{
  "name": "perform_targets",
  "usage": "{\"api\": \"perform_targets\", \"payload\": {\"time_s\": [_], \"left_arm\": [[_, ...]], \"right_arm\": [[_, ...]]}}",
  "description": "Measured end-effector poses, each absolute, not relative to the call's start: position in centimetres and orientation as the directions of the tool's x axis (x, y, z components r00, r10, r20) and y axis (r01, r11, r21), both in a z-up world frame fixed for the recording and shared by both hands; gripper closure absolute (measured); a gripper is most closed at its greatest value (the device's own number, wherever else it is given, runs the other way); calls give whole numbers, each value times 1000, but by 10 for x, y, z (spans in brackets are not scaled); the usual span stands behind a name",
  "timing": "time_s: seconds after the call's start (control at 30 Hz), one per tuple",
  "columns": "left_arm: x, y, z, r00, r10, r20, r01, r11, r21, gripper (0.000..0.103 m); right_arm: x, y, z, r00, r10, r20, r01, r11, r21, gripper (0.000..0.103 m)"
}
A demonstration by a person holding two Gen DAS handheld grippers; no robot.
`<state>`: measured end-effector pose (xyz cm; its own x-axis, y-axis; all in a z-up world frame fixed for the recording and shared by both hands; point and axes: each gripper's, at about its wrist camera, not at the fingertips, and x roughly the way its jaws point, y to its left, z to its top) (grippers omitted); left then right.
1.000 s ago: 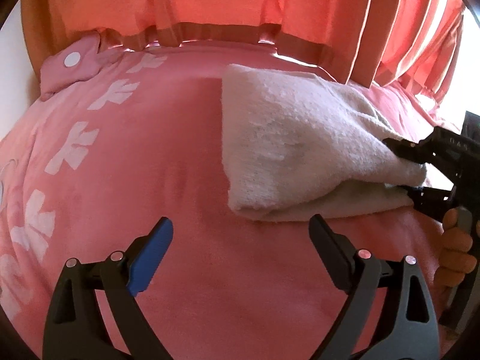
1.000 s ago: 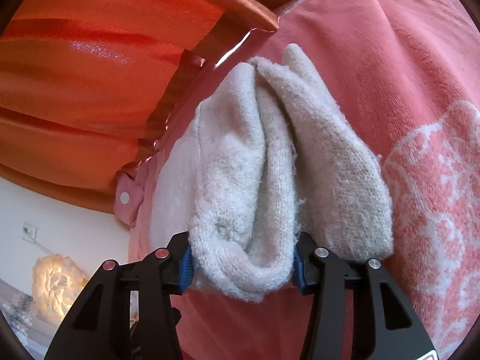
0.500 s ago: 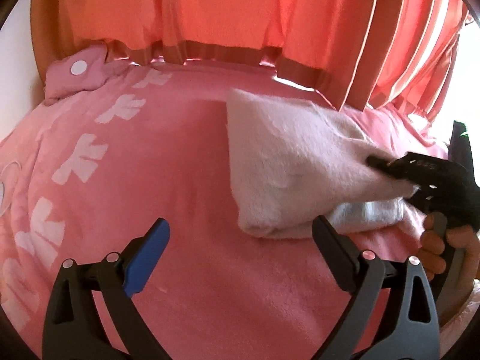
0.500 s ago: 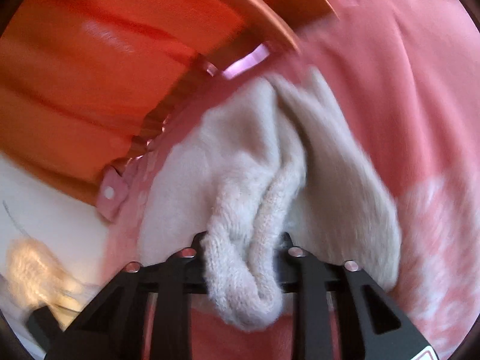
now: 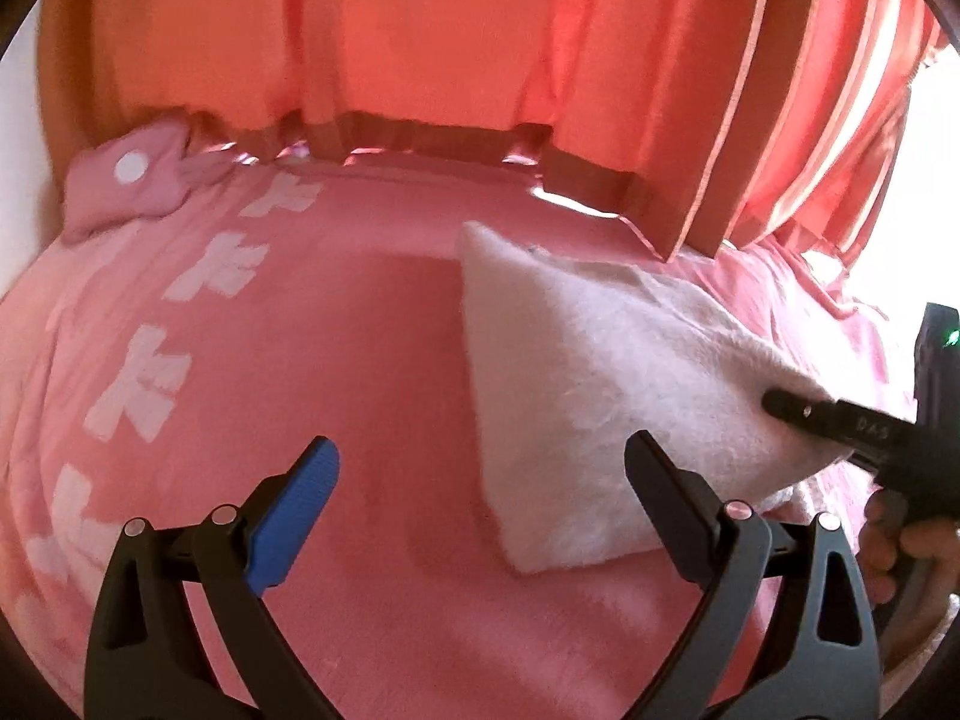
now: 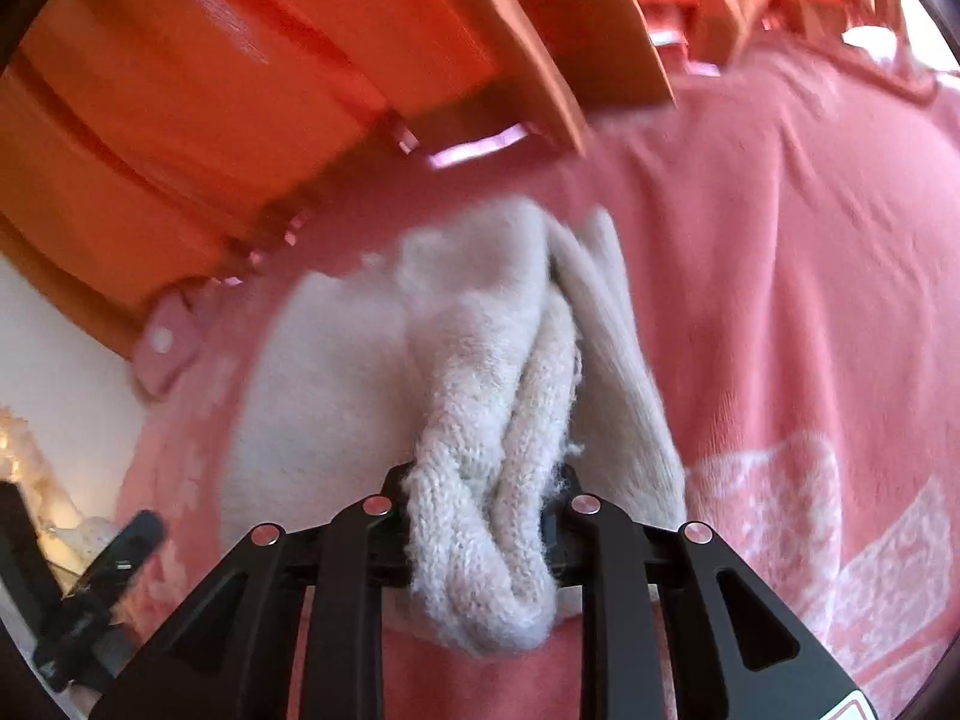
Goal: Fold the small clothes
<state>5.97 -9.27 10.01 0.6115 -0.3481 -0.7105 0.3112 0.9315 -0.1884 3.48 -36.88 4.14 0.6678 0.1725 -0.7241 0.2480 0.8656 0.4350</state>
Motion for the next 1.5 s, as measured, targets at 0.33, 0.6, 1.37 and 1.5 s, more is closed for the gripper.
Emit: {"api": "perform_targets", "payload": {"time_s": [0.33,0.6,1.37,1.5], "left_arm": [[98,-130,77,554,-367,-747,370,912,-174,9],[117,-136,50,495,-414,-764,360,898,-253,5],[111,-146,42,490,-428,-759,381,889,-256,5],[112,-146,40,485,-438,-756,386,884,-264,5]], "right_arm": [[45,-391,41,682,186,-707,304,808,505,48],[104,-387,-1,603,219,-767,356,786,505,43],[56,-373,57,792,7,-610,320,847,424,76],[83,-359,32,685,-4,-729,336,889,310,72]]}}
